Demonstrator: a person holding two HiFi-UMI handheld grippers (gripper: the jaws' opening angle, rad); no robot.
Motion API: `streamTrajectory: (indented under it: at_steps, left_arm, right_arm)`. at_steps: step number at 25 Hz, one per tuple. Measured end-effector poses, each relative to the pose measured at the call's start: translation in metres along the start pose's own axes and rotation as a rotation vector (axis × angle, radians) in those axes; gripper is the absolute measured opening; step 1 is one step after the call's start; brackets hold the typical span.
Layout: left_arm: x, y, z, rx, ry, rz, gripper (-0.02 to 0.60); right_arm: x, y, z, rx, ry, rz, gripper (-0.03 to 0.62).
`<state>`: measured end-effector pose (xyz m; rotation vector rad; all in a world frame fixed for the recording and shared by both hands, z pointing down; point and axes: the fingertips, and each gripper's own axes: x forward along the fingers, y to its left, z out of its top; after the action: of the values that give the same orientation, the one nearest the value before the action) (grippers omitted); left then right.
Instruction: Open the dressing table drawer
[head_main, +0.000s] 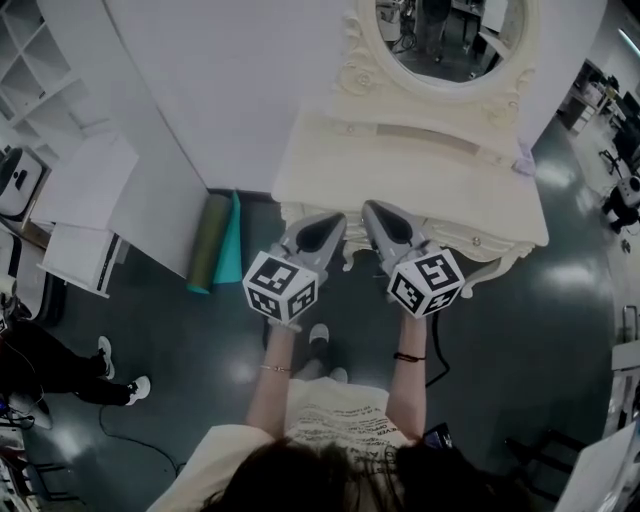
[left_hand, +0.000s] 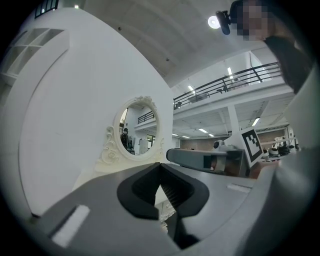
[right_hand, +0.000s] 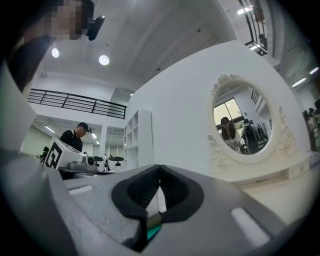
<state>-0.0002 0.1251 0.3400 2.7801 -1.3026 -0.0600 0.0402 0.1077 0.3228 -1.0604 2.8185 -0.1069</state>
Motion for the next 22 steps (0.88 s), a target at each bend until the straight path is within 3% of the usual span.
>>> streamTrajectory:
  at_steps: [22]
  left_arm:
    - [0.078,0.078,-0.001,-0.028,0.019,-0.048,-0.003]
  right_arm:
    - [0.074,-0.076,-0.018,0.039,0.048,-0.056,0.003]
